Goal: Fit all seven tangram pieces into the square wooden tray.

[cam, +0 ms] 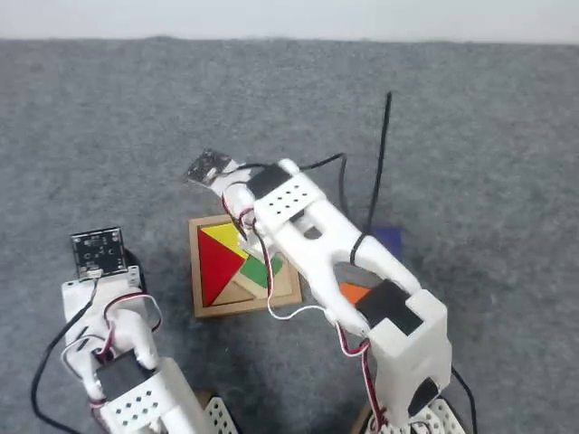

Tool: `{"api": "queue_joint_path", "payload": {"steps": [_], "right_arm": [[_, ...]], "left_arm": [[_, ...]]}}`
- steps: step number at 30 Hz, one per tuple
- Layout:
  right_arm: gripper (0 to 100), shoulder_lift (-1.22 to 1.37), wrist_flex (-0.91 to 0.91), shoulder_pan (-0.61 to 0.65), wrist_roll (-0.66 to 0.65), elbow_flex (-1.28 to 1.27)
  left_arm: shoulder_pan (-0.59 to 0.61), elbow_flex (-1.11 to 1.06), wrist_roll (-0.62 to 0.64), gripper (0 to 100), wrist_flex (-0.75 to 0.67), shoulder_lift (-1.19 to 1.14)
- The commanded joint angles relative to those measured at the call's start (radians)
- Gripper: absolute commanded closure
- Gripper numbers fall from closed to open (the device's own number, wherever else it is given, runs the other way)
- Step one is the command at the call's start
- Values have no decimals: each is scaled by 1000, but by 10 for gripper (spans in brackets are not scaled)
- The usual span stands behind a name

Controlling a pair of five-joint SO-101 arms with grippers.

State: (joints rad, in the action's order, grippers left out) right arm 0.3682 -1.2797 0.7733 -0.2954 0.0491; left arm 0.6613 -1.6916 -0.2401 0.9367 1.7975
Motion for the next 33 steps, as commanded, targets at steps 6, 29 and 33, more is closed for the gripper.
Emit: {"api": "queue_joint_path", "payload": {"steps": [6,29,33], "right_arm": [[979,12,105,18,-87,-20],[979,-44,104,-76,-133,-12],[978,56,122,-45,-141,3]], "left_arm": [[-6,12,-9,823,3,25],[-6,12,-9,823,3,25],[-6,12,-9,823,3,25]]}}
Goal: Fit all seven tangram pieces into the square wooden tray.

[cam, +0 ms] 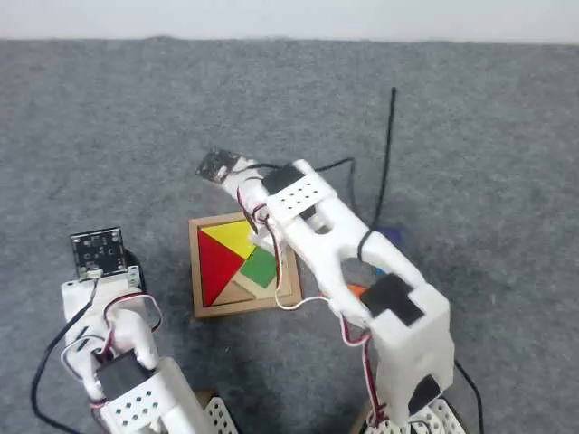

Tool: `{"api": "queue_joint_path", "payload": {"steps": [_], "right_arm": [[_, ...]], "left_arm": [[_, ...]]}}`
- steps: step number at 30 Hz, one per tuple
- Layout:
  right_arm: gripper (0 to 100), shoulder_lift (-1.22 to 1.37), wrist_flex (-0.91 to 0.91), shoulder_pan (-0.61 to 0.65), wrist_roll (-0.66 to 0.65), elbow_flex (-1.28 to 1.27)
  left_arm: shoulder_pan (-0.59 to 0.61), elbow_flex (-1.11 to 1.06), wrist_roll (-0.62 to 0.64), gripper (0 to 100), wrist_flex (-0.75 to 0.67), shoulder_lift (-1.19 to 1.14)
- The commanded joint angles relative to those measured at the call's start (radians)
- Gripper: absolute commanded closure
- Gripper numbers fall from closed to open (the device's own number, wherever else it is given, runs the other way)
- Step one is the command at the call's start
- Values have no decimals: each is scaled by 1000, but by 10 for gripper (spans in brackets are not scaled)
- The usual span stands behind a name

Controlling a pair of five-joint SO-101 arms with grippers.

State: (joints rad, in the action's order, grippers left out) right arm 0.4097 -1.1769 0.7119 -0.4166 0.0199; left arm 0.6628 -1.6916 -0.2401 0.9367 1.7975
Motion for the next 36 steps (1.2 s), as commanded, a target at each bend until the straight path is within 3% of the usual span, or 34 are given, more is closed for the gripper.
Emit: {"api": "queue_joint_path", "payload": {"steps": [1,16,20,27,36], "right_arm": [[979,38,8,28,-35,49],[975,107,-186,165,-72,210],[975,51,-239,113,-52,255],[975,-278,-282,-76,-34,161],[975,-622,22,-185,-35,-311]], "left_arm": [[-8,12,-9,823,3,25],[-8,12,-9,823,3,25],[-8,12,-9,823,3,25],[-8,12,-9,823,3,25],[-8,12,-9,823,3,25]]}}
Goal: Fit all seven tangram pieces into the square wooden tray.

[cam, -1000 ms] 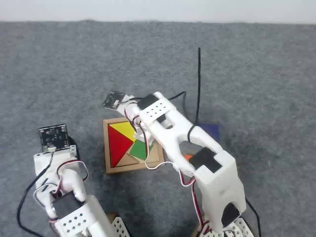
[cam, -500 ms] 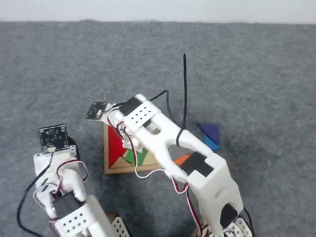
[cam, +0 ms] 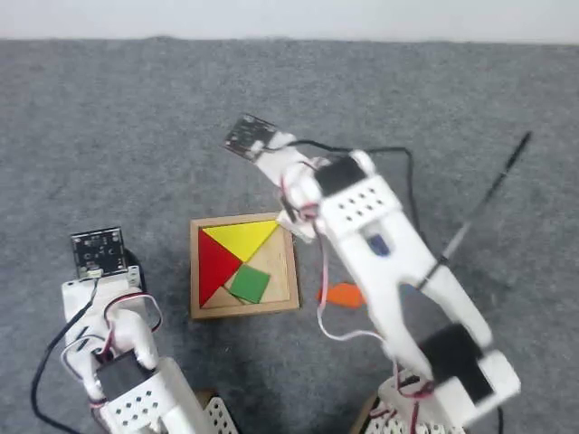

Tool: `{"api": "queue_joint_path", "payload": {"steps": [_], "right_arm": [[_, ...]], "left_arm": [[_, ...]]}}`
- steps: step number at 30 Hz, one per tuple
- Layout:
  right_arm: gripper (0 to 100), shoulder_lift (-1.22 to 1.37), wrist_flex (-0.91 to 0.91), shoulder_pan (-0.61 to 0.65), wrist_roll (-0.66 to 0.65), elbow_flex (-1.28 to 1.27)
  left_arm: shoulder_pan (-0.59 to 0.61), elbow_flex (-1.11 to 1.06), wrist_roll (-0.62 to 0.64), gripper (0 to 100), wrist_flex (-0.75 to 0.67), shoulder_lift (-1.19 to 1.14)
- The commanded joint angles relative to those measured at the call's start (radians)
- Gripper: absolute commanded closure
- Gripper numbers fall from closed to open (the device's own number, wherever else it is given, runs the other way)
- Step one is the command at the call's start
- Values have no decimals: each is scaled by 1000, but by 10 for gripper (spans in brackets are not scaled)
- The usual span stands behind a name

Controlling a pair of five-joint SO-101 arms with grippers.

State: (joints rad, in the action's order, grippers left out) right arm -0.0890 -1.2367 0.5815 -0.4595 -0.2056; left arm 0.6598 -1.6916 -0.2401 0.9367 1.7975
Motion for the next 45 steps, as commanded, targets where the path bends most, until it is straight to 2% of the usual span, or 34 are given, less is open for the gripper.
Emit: {"api": "queue_joint_path", "payload": {"steps": [1,5,8,11,17,21,23,28,32,35,38,40,43,45], "right_arm": [[975,-139,97,-77,9,-120],[975,-143,157,-203,26,-190],[975,-127,242,-292,195,-230],[975,-96,268,-354,258,-233],[970,-76,292,-430,385,-227],[904,-81,292,-479,471,-227],[882,-74,294,-489,474,-226],[875,-71,294,-458,474,-226],[871,-64,292,-401,419,-232],[816,-19,292,-364,407,-226],[790,16,289,-295,298,-216],[831,19,288,-220,241,-224],[969,19,285,-88,173,-229],[987,19,285,-13,117,-229]], "left_arm": [[-5,12,-9,823,5,25],[-5,12,-9,823,5,25],[-5,12,-9,823,3,25],[-5,12,-9,823,2,25],[-5,12,-9,823,2,25],[-5,12,-9,823,2,25],[-5,12,-9,823,2,25],[-5,12,-9,823,2,25],[-5,12,-9,823,3,25],[-5,12,-9,823,5,25],[-5,12,-9,823,6,25],[-5,12,-9,823,6,25],[-5,12,-9,823,6,25],[-5,12,-9,823,6,25]]}}
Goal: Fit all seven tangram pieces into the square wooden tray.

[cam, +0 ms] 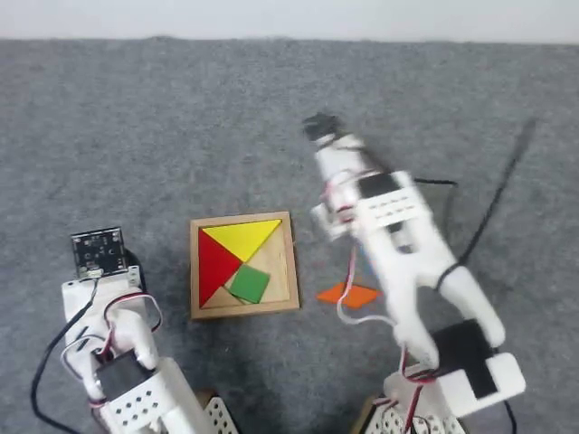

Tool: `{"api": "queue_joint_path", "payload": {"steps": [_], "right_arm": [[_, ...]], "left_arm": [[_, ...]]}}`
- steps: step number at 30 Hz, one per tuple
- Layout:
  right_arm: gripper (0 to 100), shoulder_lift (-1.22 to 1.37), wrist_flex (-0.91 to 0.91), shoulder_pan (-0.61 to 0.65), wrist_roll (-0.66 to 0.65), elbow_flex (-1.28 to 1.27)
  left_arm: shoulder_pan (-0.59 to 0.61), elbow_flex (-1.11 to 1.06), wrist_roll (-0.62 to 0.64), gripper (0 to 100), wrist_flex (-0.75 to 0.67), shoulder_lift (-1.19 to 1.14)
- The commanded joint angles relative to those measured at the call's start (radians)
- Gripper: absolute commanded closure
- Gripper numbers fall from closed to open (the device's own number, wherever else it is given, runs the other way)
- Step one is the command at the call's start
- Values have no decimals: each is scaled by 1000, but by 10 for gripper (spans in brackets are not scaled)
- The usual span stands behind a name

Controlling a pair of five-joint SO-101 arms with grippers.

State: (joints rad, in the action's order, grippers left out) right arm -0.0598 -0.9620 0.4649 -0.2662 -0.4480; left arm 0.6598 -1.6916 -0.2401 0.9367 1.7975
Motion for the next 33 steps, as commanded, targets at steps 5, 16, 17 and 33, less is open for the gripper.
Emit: {"api": "queue_joint_path", "payload": {"steps": [5,16,17,33], "right_arm": [[989,8,18,269,-81,48],[989,142,-35,418,-60,55],[988,142,-44,426,-60,55],[986,147,-1,476,-49,54]], "left_arm": [[-5,12,-9,823,6,25],[-5,12,-9,823,6,25],[-5,12,-9,823,6,25],[-6,12,-9,823,6,23]]}}
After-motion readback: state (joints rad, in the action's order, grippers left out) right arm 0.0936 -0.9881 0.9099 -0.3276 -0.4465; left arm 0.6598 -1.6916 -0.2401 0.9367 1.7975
